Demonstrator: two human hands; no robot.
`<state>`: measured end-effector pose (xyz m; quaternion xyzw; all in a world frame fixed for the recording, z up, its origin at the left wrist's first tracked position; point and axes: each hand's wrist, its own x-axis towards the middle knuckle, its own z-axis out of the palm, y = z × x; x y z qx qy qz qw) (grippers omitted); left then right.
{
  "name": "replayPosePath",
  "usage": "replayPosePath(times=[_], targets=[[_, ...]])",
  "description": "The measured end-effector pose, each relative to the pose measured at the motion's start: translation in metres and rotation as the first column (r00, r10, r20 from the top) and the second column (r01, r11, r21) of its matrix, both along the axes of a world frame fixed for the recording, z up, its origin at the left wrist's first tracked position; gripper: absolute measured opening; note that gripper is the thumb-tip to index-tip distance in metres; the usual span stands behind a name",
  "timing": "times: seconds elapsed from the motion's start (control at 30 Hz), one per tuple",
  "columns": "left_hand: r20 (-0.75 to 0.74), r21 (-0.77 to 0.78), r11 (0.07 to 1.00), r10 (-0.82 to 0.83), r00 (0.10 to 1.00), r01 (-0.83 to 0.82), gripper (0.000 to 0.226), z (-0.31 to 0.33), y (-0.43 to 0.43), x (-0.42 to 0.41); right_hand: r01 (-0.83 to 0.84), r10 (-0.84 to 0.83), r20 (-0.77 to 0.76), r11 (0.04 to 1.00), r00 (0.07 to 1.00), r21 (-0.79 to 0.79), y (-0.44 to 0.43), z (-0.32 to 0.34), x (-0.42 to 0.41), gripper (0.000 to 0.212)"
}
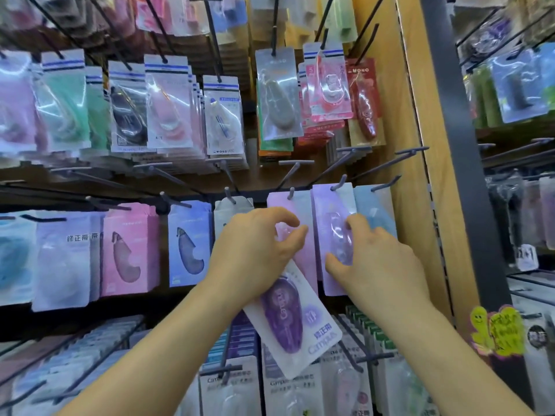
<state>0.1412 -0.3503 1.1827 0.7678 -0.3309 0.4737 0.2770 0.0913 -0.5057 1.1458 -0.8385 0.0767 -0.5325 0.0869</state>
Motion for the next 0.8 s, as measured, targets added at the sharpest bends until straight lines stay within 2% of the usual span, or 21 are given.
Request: replayPosePath(times=[0.13, 0.27, 0.43, 0.5, 0.57, 0.6, 0.63, 0.7, 0.73, 0.8], targets=[[-0.017, 0.003, 0.999, -0.032, 0.999, 0.032, 0.027, 0.006, 0.001, 0.001, 0.034, -0.035, -0.021, 0.999, 0.999, -0.027, -0.001, -0.001, 0.013, 0.052], [-0.087, -0.067, 0.988, -0.147, 0.985, 0.141, 0.031, 0.011, 0.003, -0.002, 0.04, -0.042, -0.031, 0.998, 0.999, -0.047, -0.007, 0.0, 0.031, 0.051], [-0.114, -0.118, 0.97, -0.228, 0.967, 0.214, 0.031, 0.007, 0.005, -0.006, -0.008, 0.006, -0.075, 1.0, 0.997, -0.027, -0.01, 0.002, 0.029, 0.05], [-0.091, -0.152, 0.96, -0.249, 0.964, 0.234, 0.03, 0.006, 0.008, -0.005, -0.003, 0.003, -0.002, 1.0, 1.0, -0.009, -0.012, -0.002, 0.018, 0.042], [-0.062, -0.19, 0.951, -0.258, 0.964, 0.243, 0.031, 0.004, 0.012, -0.005, -0.155, 0.142, 0.201, 0.987, 0.969, 0.05, -0.012, -0.011, -0.001, 0.031], [-0.047, -0.213, 0.944, -0.266, 0.963, 0.25, 0.032, 0.002, 0.013, -0.005, -0.319, 0.279, 0.279, 0.942, 0.919, 0.106, -0.01, -0.015, -0.013, 0.026], [-0.034, -0.239, 0.935, -0.277, 0.96, 0.261, 0.032, 0.001, 0.015, -0.006, -0.501, 0.436, 0.302, 0.845, 0.848, 0.186, -0.007, -0.018, -0.027, 0.026], [-0.022, -0.3, 0.908, -0.312, 0.95, 0.292, 0.032, -0.002, 0.017, -0.008, -0.757, 0.757, 0.193, 0.525, 0.624, 0.389, 0.007, -0.024, -0.052, 0.035], [-0.023, -0.334, 0.892, -0.331, 0.943, 0.305, 0.031, -0.004, 0.017, -0.009, -0.79, 0.857, 0.129, 0.389, 0.499, 0.473, 0.012, -0.028, -0.059, 0.04], [-0.039, -0.409, 0.857, -0.361, 0.932, 0.315, 0.031, -0.006, 0.016, -0.012, -0.813, 0.933, 0.108, 0.238, 0.344, 0.531, 0.015, -0.035, -0.059, 0.039]])
